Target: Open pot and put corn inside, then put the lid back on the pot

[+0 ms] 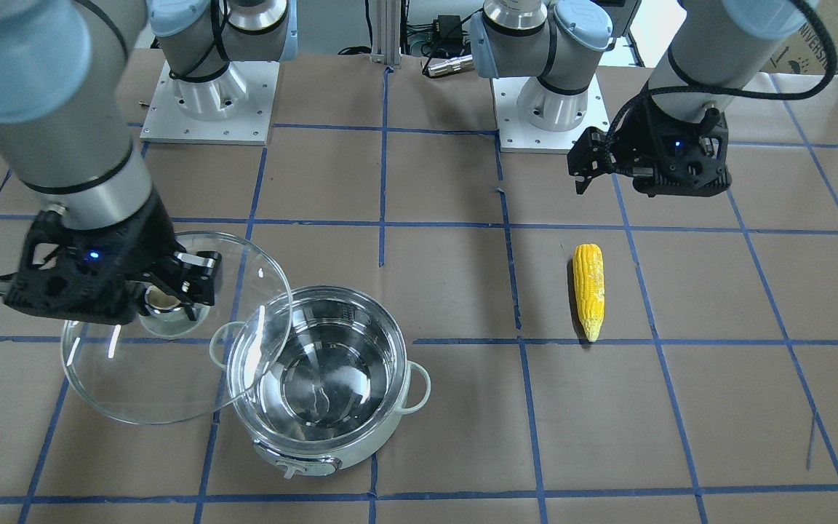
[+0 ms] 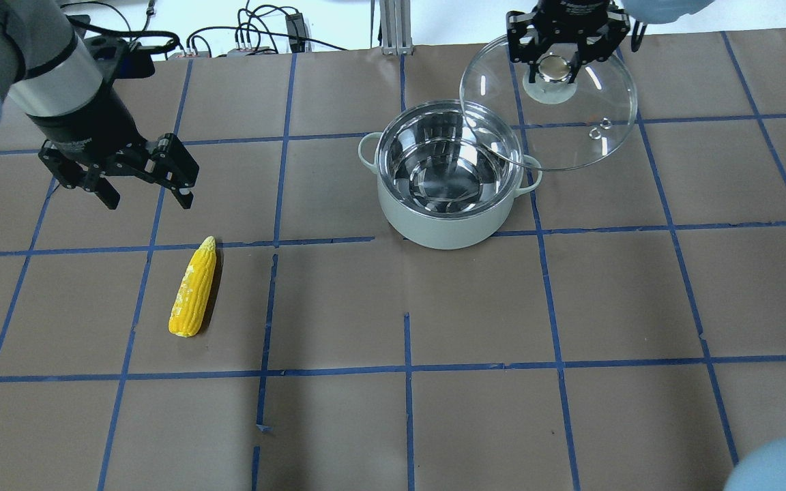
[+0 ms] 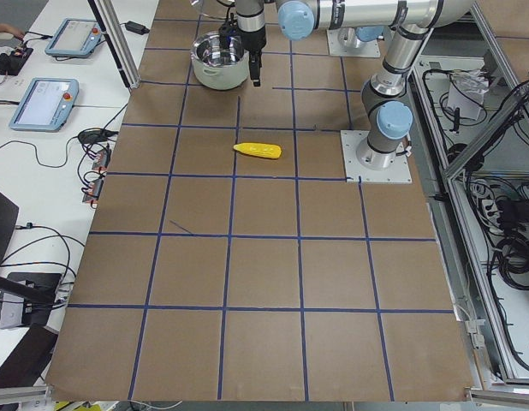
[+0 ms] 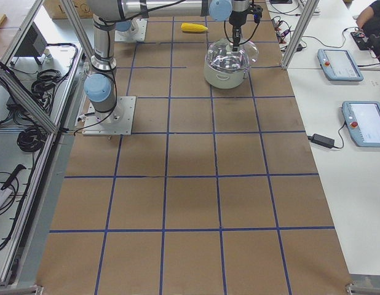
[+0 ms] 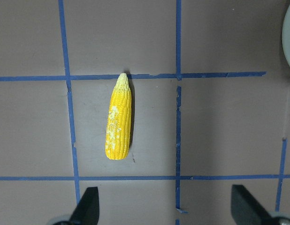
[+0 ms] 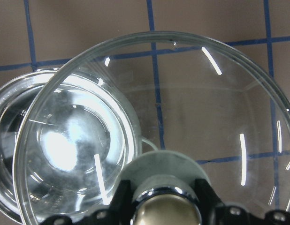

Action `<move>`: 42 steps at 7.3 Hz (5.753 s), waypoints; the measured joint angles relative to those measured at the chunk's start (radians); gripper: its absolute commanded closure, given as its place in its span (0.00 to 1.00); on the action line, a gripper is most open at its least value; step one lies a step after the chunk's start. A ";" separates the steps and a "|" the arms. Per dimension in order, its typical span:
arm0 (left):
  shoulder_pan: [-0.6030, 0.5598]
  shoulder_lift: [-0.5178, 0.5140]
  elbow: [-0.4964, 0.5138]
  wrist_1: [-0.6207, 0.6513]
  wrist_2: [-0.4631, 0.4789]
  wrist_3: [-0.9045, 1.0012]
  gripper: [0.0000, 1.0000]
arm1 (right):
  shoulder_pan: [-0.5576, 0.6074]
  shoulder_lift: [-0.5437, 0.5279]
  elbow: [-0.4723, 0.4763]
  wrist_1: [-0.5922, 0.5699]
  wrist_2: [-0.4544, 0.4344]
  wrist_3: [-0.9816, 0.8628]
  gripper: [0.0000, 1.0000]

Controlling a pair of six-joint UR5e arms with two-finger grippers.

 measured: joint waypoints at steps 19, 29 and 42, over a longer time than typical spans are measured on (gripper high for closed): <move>0.068 -0.228 -0.425 0.752 -0.031 0.152 0.85 | -0.103 -0.085 0.126 0.002 0.009 -0.134 0.77; -0.451 -0.664 0.576 0.271 -0.127 -0.487 0.83 | -0.135 -0.092 0.128 0.017 -0.002 -0.142 0.77; -0.422 -0.633 0.626 0.104 -0.065 -0.382 0.00 | -0.059 -0.100 0.097 0.019 0.006 -0.117 0.76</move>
